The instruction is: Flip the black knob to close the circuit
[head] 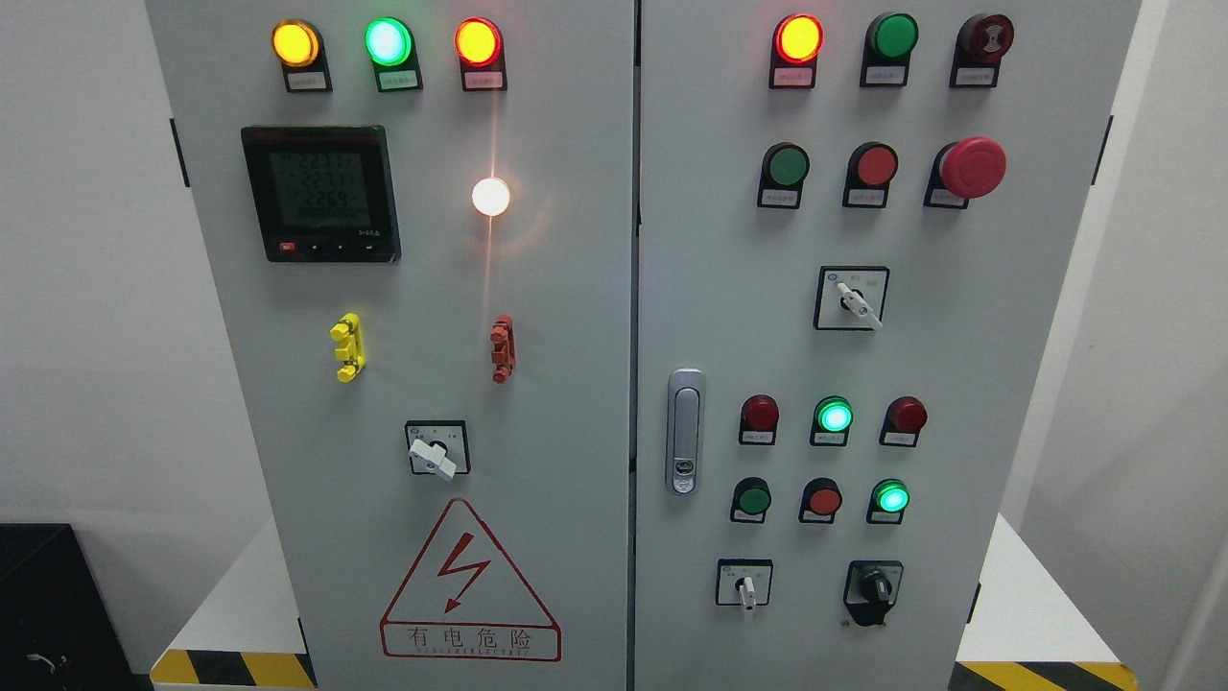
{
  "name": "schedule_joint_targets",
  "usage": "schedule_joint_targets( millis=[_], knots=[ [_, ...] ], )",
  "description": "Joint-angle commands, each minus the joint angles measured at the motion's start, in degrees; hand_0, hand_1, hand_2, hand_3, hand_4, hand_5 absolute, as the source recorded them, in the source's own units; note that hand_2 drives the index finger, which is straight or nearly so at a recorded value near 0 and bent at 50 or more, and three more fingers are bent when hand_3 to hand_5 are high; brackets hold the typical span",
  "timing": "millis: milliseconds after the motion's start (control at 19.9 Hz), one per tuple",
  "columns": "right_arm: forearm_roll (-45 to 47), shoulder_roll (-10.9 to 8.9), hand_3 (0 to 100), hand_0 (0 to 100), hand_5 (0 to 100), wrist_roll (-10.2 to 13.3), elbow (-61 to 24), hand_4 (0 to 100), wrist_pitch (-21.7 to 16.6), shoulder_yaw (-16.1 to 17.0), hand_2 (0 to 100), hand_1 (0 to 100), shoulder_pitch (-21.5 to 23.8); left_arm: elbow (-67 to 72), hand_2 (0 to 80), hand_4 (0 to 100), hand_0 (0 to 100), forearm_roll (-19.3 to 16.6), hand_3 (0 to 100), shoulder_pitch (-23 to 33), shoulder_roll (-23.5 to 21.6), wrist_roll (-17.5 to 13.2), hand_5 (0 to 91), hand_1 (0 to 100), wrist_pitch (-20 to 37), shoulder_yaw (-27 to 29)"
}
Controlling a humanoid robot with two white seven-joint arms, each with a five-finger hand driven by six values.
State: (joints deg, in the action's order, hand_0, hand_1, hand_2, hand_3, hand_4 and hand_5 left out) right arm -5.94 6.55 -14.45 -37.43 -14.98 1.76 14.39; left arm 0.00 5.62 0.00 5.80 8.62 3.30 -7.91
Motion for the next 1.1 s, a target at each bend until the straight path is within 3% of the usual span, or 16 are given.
schedule_joint_targets(
  millis=[0,151,351,602,1054],
  knots=[
    [-10.56,-0.04,47,0,25,2.23,-16.17,40,0.04,2.36,24,3,0.72,-1.67,0.0,0,12,0.00,0,1.32,0.00,-0.01,0.0,56,-0.05,0.00],
    [-16.62,-0.04,52,0,31,3.90,-19.07,45,-0.05,3.60,28,3,0.28,-1.67,0.0,0,12,0.00,0,1.32,0.00,-0.01,0.0,56,-0.05,0.00],
    [-21.99,-0.04,62,0,39,4.17,-24.60,52,0.04,4.65,34,2,0.11,-1.67,0.0,0,12,0.00,0,1.32,0.00,-0.01,0.0,56,-0.05,0.00],
    [-27.18,-0.04,68,0,45,5.49,-30.85,57,0.04,5.97,39,1,0.11,-1.67,0.0,0,12,0.00,0,1.32,0.00,-0.01,0.0,56,-0.05,0.00],
    [-33.69,-0.13,79,0,65,11.29,-37.97,69,0.82,5.53,55,2,-2.53,-1.67,0.0,0,12,0.00,0,1.32,0.00,-0.01,0.0,56,-0.05,0.00]
  ],
)
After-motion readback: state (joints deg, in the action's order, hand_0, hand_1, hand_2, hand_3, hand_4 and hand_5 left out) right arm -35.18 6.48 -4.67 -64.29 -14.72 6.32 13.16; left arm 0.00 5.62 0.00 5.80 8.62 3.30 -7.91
